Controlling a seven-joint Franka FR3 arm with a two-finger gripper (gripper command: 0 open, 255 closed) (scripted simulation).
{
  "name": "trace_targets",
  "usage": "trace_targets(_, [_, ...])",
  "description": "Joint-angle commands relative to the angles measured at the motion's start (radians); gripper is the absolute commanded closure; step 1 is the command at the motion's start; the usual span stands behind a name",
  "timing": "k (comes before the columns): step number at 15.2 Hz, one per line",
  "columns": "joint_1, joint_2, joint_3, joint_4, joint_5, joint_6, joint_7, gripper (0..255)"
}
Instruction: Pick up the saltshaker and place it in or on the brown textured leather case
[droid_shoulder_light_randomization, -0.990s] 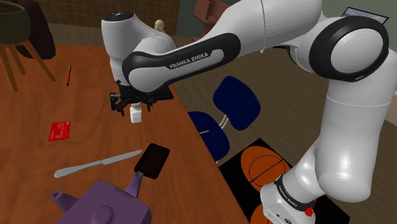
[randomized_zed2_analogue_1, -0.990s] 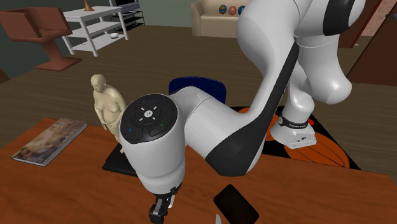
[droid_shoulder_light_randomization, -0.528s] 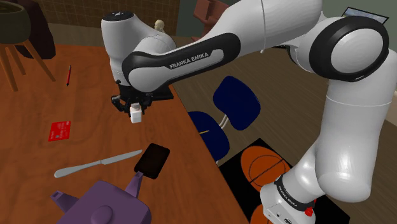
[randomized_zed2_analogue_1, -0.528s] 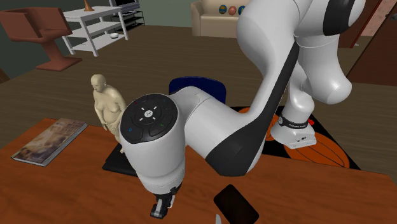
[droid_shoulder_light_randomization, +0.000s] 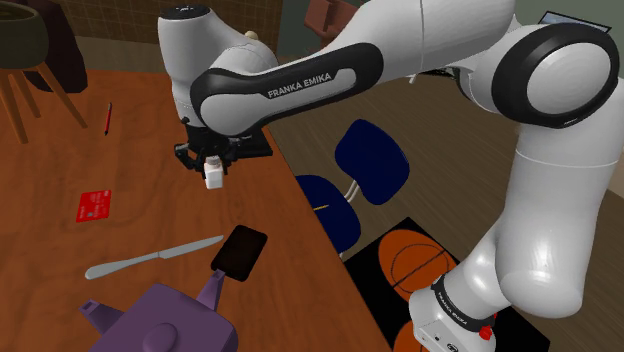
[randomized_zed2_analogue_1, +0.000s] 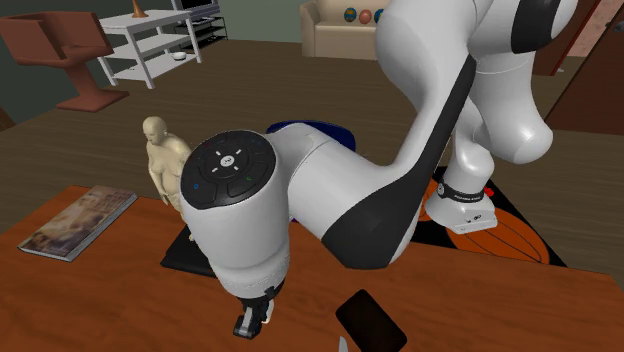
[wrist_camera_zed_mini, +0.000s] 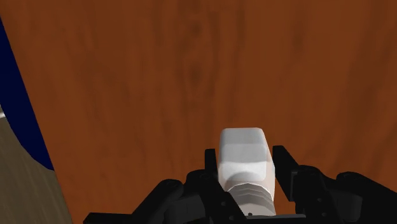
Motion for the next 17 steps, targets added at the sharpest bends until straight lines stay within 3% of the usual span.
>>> trace_targets(1, [0.000,-0.011,0.004,0.009,0.006,-0.020,-0.004,255])
trace_targets(14, [-0.001,-0.062,0.019,0.103,0.040,-0.157,-0.040,255])
trace_targets(17, [-0.003,-0.158,0.042,-0.027,0.071,-0.122,-0.006,255])
